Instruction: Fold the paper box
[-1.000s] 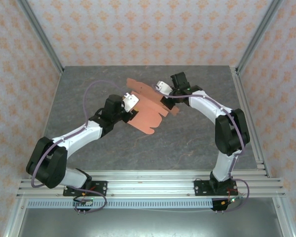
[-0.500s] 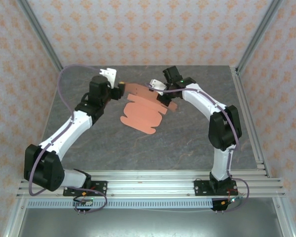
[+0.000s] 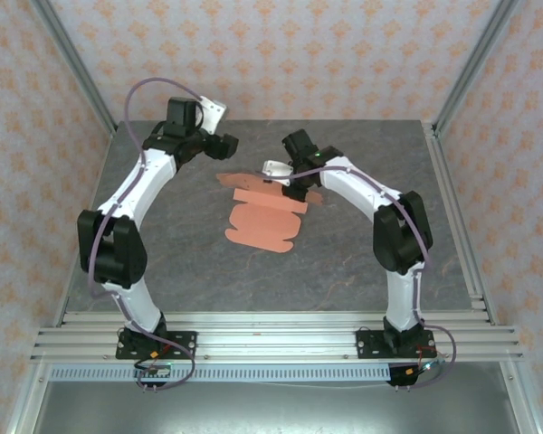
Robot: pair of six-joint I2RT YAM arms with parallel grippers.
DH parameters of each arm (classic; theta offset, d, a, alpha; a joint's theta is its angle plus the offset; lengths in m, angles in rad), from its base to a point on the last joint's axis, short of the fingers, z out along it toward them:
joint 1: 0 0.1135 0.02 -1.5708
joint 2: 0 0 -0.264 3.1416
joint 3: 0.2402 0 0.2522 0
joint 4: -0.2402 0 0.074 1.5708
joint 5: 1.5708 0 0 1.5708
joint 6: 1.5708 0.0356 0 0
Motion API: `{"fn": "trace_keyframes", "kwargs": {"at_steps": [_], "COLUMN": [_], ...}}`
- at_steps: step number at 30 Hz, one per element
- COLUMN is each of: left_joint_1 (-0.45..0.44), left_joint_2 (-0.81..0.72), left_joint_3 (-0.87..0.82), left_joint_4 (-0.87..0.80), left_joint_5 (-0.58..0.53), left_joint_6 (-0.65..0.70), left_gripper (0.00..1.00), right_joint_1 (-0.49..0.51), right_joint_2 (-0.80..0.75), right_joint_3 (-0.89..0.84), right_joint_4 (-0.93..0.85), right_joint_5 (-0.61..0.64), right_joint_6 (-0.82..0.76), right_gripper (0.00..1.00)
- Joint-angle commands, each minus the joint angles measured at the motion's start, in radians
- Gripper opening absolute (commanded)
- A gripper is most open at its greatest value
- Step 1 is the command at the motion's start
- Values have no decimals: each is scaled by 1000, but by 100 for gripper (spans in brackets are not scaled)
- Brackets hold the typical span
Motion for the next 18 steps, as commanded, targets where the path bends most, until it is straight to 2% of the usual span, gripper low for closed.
{"fn": "trace_keyframes", "kwargs": {"at_steps": [1,4,8,14,18], "left_joint_1": [-5,-4,-4,-5,-6], "left_joint_2": [12,30,77,170,191], "left_joint_3": [51,81,159,285,300], "left_joint_4": [-165,-255,-417,-548,-567], "left_joint_5": [229,290,330,350,309], "left_joint_6": [198,341,526,607,636], "left_gripper": [85,90,90,95,97], "right_joint_1": [9,9,9,10,10], "right_joint_2": [29,23,19,48,71], "right_joint_3": [-4,-2,2,-6,-1], "right_joint_4": [29,32,34,73,90], "right_joint_5": [76,65,47,8,-25], "right_joint_6": [-33,-24,-15,-3,0], "right_gripper": [6,6,7,7,7]}}
